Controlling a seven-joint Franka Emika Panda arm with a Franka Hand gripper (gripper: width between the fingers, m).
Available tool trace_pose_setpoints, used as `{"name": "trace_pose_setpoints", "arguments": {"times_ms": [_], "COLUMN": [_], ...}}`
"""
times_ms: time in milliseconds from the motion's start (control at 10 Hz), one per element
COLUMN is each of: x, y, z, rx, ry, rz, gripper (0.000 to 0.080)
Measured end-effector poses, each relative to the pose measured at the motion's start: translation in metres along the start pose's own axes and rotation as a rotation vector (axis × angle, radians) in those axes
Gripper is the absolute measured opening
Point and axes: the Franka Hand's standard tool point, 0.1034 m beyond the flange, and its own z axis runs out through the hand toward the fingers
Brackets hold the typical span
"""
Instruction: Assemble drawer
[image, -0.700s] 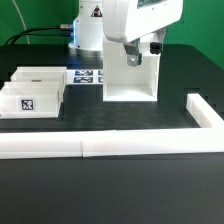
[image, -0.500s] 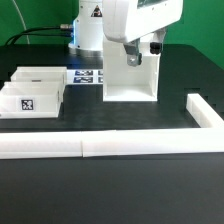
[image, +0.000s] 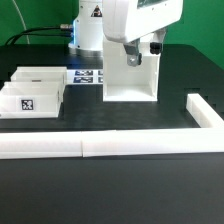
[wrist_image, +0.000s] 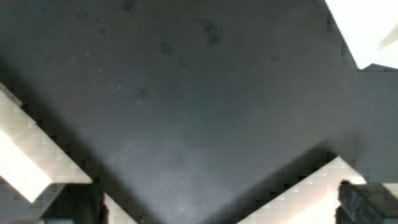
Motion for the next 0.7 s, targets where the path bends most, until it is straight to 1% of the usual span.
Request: {"name": "trace_pose_setpoints", "arguments": {"times_ms": [200, 300, 400, 700], "x": [-0.02, -0.026, -0.027, -0.027], "y": [-0.034, -0.041, -0.041, -0.041], "z": [-0.015, -0.017, -0.018, -0.016], "rx": [-0.018, -0.015, -0.003, -0.001], "ry": [0.004, 0.004, 0.008, 0.006], "rz": [0.227, 0.232, 0.234, 0.234], "gripper": [0.065, 0.065, 0.065, 0.065]}}
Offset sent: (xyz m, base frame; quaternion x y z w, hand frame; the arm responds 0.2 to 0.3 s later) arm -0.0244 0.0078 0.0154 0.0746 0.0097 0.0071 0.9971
